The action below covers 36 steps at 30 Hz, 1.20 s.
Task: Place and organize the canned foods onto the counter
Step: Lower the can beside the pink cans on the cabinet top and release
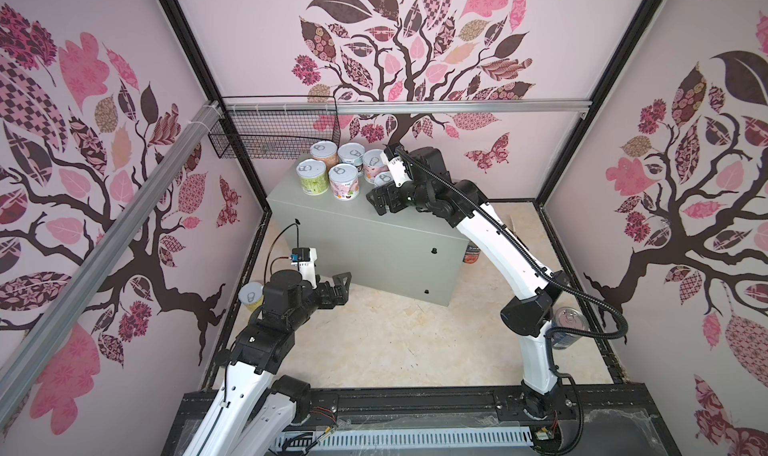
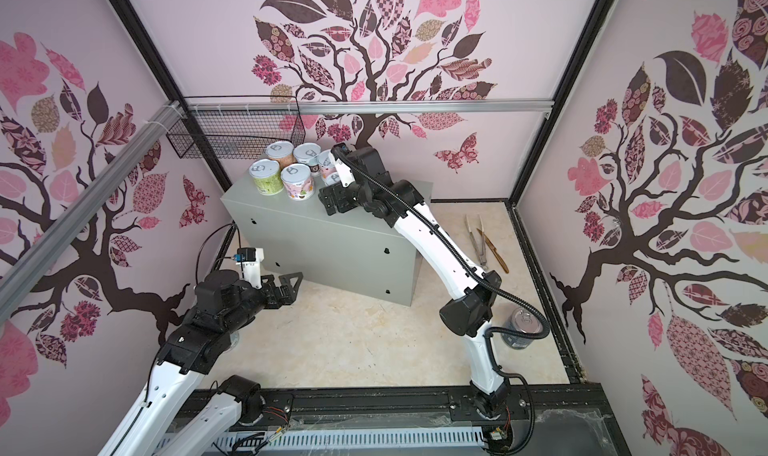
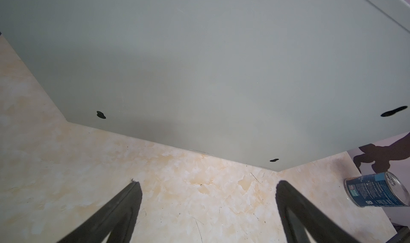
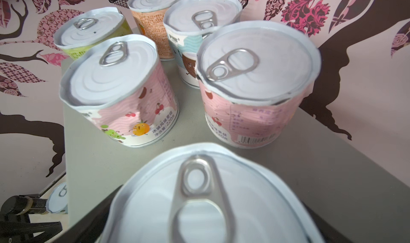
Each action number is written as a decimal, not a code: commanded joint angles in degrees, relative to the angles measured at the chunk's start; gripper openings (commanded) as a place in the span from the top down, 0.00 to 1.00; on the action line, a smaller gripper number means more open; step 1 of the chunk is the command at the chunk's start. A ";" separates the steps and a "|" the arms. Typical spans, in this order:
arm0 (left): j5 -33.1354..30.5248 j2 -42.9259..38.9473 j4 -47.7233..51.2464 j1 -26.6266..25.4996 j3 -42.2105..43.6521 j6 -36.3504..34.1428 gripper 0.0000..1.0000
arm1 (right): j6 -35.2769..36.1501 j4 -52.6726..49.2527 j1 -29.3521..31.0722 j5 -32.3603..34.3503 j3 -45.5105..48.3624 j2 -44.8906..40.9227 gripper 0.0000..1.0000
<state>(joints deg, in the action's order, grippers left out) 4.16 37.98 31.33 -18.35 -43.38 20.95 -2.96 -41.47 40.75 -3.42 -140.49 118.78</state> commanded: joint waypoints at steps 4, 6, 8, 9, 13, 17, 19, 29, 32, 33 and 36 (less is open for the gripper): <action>0.49 0.33 -1.45 0.40 1.45 -0.34 0.02 | 1.01 2.93 0.07 -1.63 -0.32 -3.99 0.00; 0.63 0.63 -1.36 0.50 1.46 -0.41 0.02 | 1.85 3.06 0.09 -1.68 -0.24 -5.47 0.00; 0.85 0.62 -1.27 0.51 1.44 -0.38 0.02 | 1.96 3.24 -0.08 -1.59 0.47 -7.09 0.00; 0.65 0.52 -1.20 0.51 1.41 -0.38 0.02 | 1.74 3.48 -0.21 -1.80 1.52 -8.28 0.00; 0.23 0.52 -1.23 0.50 1.61 -0.30 0.02 | -0.60 6.19 -2.12 -3.51 9.41 -14.83 0.00; 0.60 0.80 -1.22 0.52 1.55 -0.30 0.02 | -5.44 17.85 -7.01 -11.75 26.94 -26.42 0.04; 0.61 0.78 -1.36 0.52 1.63 -0.30 0.02 | -8.08 21.83 -10.23 -16.43 32.98 -30.23 0.13; 2.78 2.38 -1.82 0.51 1.82 0.04 0.02 | -4.62 25.96 -16.48 -27.77 44.21 -32.88 0.43; 2.81 2.89 -1.54 0.51 1.70 -0.03 0.02 | -2.91 25.81 -16.49 -31.09 44.25 -31.33 0.45; 2.78 2.97 -1.60 0.51 1.72 -0.03 0.02 | -2.59 25.81 -16.46 -31.50 44.20 -30.73 0.46; 2.62 3.30 -1.49 0.51 1.71 0.01 0.02 | -2.55 26.95 -16.47 -32.25 44.60 -29.45 0.45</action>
<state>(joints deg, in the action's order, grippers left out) 6.33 41.21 30.92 -18.02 -43.24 20.99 -7.05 -16.80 24.25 -32.29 -95.59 87.77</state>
